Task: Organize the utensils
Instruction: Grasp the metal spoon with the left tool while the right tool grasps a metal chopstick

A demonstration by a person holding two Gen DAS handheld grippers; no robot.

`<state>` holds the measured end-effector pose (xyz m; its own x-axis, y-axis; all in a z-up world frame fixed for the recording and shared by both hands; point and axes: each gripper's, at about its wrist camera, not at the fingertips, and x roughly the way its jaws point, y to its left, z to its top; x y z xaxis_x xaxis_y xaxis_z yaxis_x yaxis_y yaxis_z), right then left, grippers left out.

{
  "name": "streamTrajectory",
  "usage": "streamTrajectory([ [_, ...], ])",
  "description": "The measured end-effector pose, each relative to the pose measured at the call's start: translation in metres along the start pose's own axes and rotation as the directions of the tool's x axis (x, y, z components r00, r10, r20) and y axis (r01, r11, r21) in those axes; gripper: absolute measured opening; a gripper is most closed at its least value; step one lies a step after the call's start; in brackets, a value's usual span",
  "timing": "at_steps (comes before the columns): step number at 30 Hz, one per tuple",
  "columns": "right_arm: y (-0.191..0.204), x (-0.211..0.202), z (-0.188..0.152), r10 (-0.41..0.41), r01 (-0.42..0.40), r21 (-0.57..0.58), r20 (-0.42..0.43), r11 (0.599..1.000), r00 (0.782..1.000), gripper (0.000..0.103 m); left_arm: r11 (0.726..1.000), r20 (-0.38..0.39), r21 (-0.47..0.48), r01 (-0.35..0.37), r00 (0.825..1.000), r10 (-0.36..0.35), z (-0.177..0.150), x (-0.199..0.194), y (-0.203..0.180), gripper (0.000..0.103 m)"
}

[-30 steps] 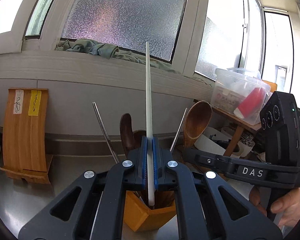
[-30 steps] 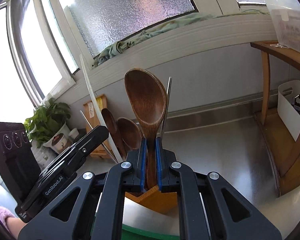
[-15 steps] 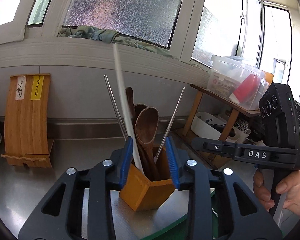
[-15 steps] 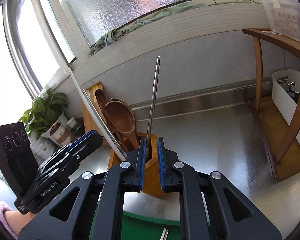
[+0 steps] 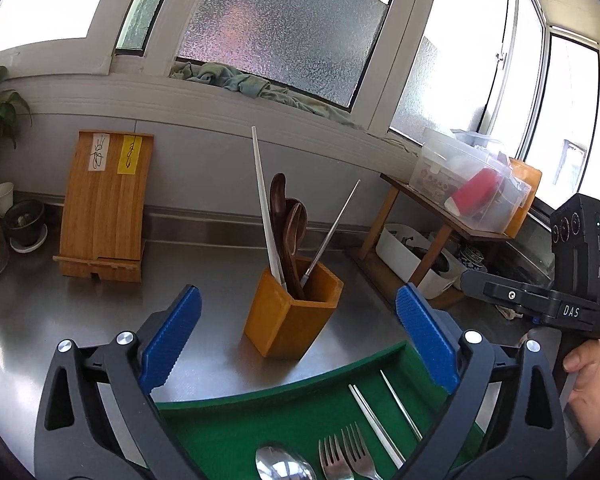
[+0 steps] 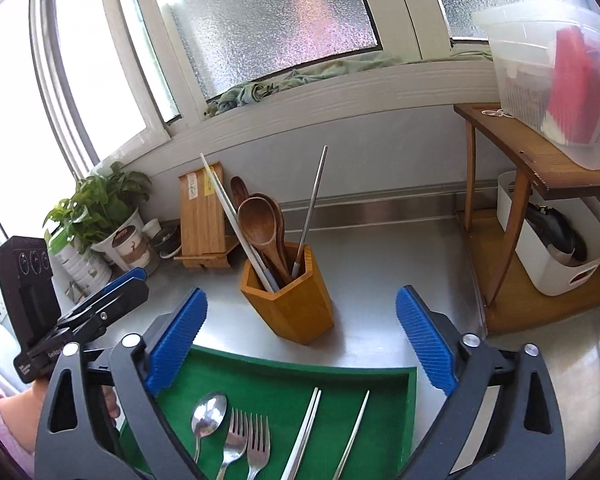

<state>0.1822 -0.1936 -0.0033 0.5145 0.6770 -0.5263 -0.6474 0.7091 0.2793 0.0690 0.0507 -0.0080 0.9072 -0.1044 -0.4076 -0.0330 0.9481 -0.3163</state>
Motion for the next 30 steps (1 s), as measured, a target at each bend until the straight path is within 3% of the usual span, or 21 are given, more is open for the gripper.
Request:
streamTrajectory([
  [5,0.0,-0.011,-0.014,-0.013,0.013,0.008,-0.108,1.0,0.994,0.099,0.998,-0.135,-0.045,-0.037,0.99,0.03,-0.008,-0.011,-0.004,0.095],
  [8,-0.002,-0.013,-0.026,-0.014,0.019,0.028,-0.178,0.999,0.984,0.099,0.993,-0.255,-0.114,-0.038,0.967,0.007,-0.019,-0.014,-0.002,0.095],
  [11,-0.006,-0.01,-0.038,0.011,0.006,0.065,-0.263,0.998,0.965,0.099,0.985,-0.386,-0.163,-0.055,0.922,-0.012,-0.032,-0.009,0.0,0.095],
  [16,-0.01,0.005,-0.061,0.047,0.006,0.126,-0.412,0.992,0.91,0.094,0.974,-0.588,-0.2,-0.103,0.808,-0.035,-0.064,0.008,0.004,0.095],
  [19,-0.01,0.017,-0.074,0.073,0.001,0.15,-0.488,0.989,0.87,0.078,0.966,-0.648,-0.215,-0.145,0.761,-0.03,-0.082,0.014,0.008,0.094],
  [21,-0.011,0.026,-0.084,0.055,0.031,0.148,-0.549,0.989,0.834,0.059,0.961,-0.673,-0.225,-0.161,0.739,-0.034,-0.091,0.017,0.012,0.087],
  [22,-0.012,0.031,-0.089,0.041,0.052,0.143,-0.58,0.988,0.813,0.053,0.96,-0.688,-0.222,-0.171,0.725,-0.03,-0.095,0.019,0.014,0.078],
  [24,-0.015,0.041,-0.099,0.001,0.099,0.123,-0.632,0.987,0.775,0.026,0.956,-0.716,-0.214,-0.2,0.698,-0.014,-0.102,0.023,0.016,0.065],
  [26,-0.017,0.048,-0.105,-0.016,0.127,0.12,-0.665,0.985,0.747,0.017,0.959,-0.741,-0.169,-0.226,0.671,0.027,-0.108,0.027,0.016,0.044],
  [28,-0.018,0.054,-0.109,-0.043,0.156,0.104,-0.683,0.982,0.729,0.012,0.959,-0.754,-0.159,-0.234,0.656,0.036,-0.113,0.03,0.016,0.037],
  [30,-0.016,0.057,-0.112,-0.089,0.188,0.066,-0.699,0.98,0.709,0.01,0.962,-0.748,-0.136,-0.235,0.661,0.056,-0.112,0.031,0.012,0.037],
])
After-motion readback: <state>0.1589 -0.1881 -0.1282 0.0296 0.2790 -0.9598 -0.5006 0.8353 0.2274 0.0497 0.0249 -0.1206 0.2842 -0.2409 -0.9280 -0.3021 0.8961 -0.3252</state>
